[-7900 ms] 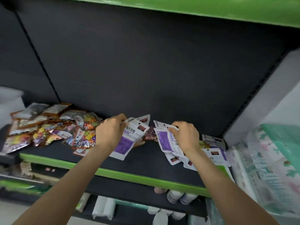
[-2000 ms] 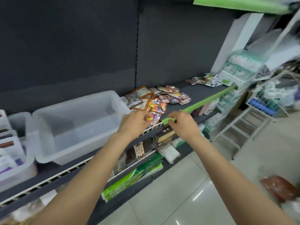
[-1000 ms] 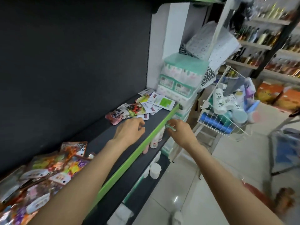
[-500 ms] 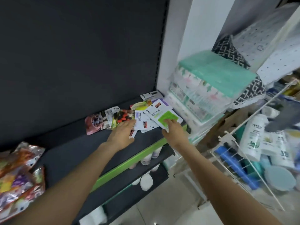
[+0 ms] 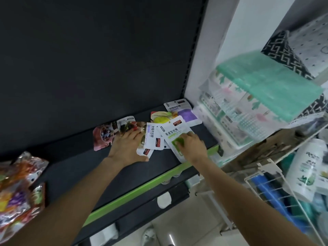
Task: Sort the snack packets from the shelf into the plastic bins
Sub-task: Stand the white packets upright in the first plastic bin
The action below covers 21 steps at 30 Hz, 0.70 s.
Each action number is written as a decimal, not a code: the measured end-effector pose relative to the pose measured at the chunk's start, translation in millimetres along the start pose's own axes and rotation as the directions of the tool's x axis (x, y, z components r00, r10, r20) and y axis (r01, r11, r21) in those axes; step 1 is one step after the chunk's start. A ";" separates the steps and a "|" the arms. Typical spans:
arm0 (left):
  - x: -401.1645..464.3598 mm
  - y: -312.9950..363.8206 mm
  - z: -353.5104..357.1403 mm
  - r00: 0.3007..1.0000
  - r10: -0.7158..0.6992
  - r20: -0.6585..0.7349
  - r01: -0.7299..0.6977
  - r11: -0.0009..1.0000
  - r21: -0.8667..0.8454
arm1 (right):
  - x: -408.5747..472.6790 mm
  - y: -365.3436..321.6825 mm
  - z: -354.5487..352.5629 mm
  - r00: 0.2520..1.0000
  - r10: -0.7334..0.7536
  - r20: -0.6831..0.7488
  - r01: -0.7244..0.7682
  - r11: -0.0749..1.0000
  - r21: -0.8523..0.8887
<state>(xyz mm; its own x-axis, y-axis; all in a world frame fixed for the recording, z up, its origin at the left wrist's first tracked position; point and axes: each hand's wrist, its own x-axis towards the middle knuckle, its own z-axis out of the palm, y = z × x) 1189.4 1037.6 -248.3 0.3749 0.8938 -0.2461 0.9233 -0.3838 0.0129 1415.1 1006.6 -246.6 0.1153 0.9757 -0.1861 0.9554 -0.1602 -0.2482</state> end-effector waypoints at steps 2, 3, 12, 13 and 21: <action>-3.6 -1.8 -0.9 1.000 -0.025 0.008 0.024 0.999 0.042 | 10.2 -1.9 -3.5 1.000 0.006 0.025 -0.007 0.998 0.059; -4.3 -2.0 -1.3 0.999 -0.036 0.018 0.035 0.998 0.055 | 14.7 -2.8 -4.1 0.998 0.013 0.061 -0.019 0.996 0.093; 0.7 6.3 8.2 0.940 0.258 -0.225 -0.252 0.966 0.053 | 29.6 0.9 -10.0 0.983 0.153 0.103 -0.165 0.980 0.109; 1.0 6.3 7.5 0.917 0.259 -0.302 -0.264 0.964 0.026 | 30.5 3.3 -11.2 0.984 0.156 0.087 -0.167 0.976 0.143; -8.2 -3.4 -29.2 0.850 -0.108 -0.515 -0.067 0.949 -0.309 | 37.2 3.5 -48.7 0.993 0.068 -0.097 -0.020 0.900 0.434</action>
<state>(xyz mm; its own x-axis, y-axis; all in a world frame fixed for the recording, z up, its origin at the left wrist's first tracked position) 1185.6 1038.4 -218.0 0.2619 0.9210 0.2885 0.8764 -0.3521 0.3285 1436.0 1049.6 -208.1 0.2060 0.9724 -0.1097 0.7399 -0.2281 -0.6329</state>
